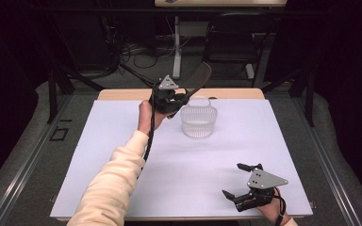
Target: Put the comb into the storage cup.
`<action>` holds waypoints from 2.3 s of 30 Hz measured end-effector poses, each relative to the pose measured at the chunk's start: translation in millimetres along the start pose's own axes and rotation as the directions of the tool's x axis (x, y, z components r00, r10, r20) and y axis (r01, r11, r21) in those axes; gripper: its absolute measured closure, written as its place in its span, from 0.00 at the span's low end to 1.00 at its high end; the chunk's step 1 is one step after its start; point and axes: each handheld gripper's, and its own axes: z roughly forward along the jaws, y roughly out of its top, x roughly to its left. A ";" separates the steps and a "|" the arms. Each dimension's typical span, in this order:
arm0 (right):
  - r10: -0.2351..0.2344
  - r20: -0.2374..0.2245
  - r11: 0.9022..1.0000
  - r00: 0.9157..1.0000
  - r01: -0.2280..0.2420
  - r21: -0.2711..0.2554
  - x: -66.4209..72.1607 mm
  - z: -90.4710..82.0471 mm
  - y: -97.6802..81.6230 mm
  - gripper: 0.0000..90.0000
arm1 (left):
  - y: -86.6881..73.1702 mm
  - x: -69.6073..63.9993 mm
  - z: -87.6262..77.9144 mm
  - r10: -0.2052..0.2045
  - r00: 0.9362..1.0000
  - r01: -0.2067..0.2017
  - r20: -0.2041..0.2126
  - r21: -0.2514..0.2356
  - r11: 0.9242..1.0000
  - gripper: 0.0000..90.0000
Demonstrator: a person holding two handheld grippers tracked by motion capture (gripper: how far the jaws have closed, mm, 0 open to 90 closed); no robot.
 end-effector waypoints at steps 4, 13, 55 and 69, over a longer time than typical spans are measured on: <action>0.000 0.000 1.000 1.000 0.000 0.001 0.0 0.0 0.0 0.00 | -0.3 -0.2 1.6 -0.001 1.000 0.001 -0.001 -0.008 1.000 0.80; -0.001 0.000 1.000 1.000 0.001 0.000 0.0 0.0 0.0 0.00 | -0.4 -0.7 4.8 0.003 1.000 -0.003 -0.006 -0.022 1.000 0.80; 0.002 0.001 1.000 1.000 -0.002 0.002 -0.6 -0.4 -0.2 0.00 | 5.9 -3.8 34.4 0.096 0.995 -0.095 0.014 -0.056 0.994 0.80; 0.001 0.002 1.000 1.000 -0.001 0.000 -0.6 -0.6 -0.1 0.00 | 5.7 -6.7 42.9 0.105 0.994 -0.104 0.011 -0.085 0.991 0.80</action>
